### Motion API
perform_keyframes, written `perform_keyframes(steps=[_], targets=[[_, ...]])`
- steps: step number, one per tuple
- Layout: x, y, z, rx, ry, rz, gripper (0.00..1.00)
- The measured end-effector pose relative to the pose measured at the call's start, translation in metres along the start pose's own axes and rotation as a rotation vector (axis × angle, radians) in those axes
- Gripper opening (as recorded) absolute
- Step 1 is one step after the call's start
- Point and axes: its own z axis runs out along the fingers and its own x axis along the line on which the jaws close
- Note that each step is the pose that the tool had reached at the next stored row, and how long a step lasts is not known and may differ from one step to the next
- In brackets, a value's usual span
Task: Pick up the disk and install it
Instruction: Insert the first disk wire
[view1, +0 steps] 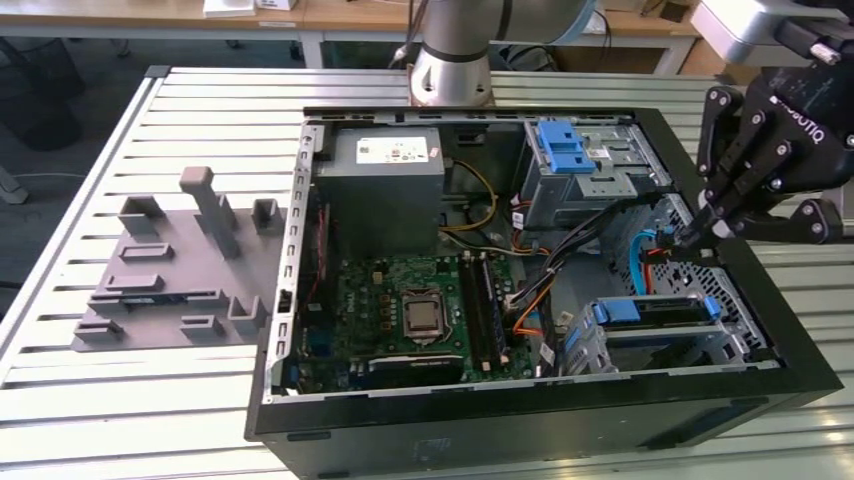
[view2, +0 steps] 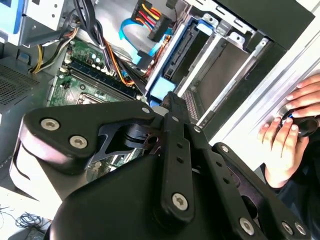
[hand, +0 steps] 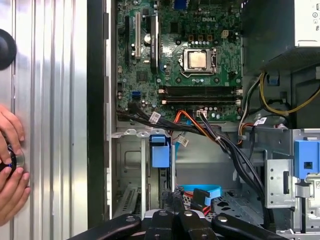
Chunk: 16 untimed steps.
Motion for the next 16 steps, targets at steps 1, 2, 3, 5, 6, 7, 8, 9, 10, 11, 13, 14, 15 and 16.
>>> perform_keyframes(steps=[1,2,3,5,6,7,8,9,10,11,13,14,15,16], targets=[[-0.0014,0.0,0.0,0.0,0.0001,0.0,0.11],[-0.0027,0.0,0.0001,0.0,0.0001,0.0,0.11],[-0.0038,-0.0004,0.0003,0.0,0.0001,0.0,0.11],[-0.0057,-0.0032,0.001,0.0,0.0,0.0,0.11],[-0.006,-0.0048,0.0016,0.0,-0.0001,0.0,0.11],[-0.0063,-0.0061,0.0021,0.0,-0.0001,0.0,0.11],[-0.0064,-0.0077,0.0026,0.0,0.0,0.0,0.11],[-0.0067,-0.0099,0.0032,0.0,0.0,0.0,0.11],[-0.0071,-0.0122,0.0039,0.0,0.0001,0.0,0.11],[-0.0075,-0.0141,0.005,0.0,0.0002,0.0,0.11],[-0.0084,-0.0172,0.008,0.0,0.0002,0.0,0.11],[-0.0088,-0.0188,0.0096,0.0,0.0001,0.0,0.11],[-0.0092,-0.0207,0.0109,0.0,0.0001,0.0,0.11],[-0.0097,-0.0229,0.0122,0.0,0.0001,0.0,0.11]])
